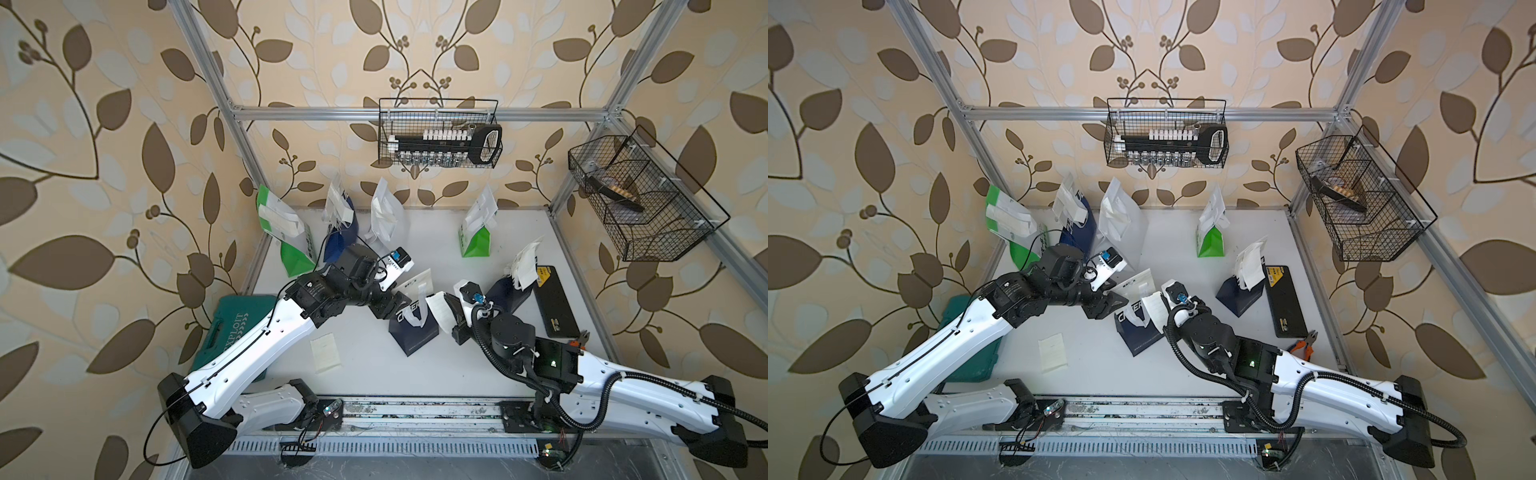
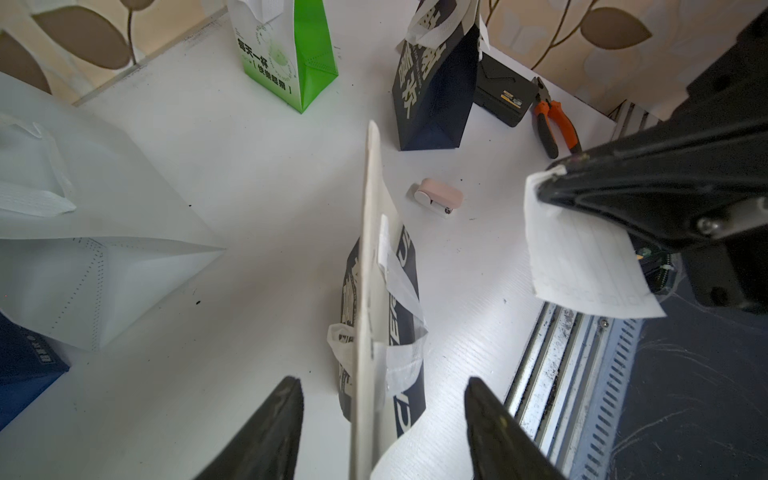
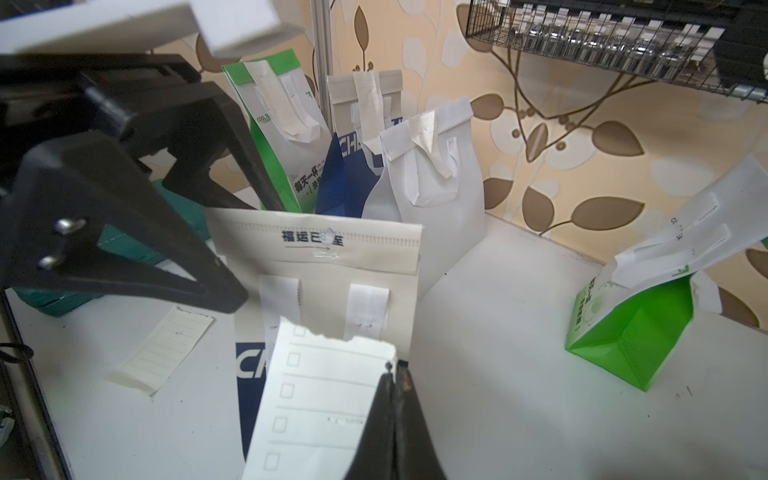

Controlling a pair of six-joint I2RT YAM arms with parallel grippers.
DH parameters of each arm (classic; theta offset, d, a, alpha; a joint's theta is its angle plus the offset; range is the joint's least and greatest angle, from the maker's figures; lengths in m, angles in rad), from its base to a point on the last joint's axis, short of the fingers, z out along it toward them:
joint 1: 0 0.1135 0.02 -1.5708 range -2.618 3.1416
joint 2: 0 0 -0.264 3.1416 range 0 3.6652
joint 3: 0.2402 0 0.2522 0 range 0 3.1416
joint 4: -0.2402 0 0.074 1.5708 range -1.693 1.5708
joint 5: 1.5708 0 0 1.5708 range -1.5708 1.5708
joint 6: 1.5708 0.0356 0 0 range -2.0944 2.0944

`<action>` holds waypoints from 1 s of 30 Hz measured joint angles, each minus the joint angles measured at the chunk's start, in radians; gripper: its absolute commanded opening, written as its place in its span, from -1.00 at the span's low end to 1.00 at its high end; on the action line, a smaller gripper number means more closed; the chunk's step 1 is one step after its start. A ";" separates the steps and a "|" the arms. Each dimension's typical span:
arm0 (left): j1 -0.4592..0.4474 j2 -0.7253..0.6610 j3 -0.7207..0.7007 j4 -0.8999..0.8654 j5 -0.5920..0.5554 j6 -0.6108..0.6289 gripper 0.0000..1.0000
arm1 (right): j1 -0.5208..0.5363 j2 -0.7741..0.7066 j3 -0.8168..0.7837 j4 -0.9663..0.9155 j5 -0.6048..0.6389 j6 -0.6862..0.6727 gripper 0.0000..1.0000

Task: Staple the receipts to the bags
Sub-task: Hold the receipt from the takeout bag.

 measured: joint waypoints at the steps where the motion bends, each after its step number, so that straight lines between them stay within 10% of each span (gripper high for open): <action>1: 0.000 0.000 0.002 0.003 0.010 -0.002 0.30 | 0.002 0.020 0.004 0.017 0.000 -0.016 -1.00; 30: 0.014 -0.002 0.027 0.000 0.035 0.003 -0.21 | 0.008 0.309 0.071 0.396 0.017 -0.233 -1.00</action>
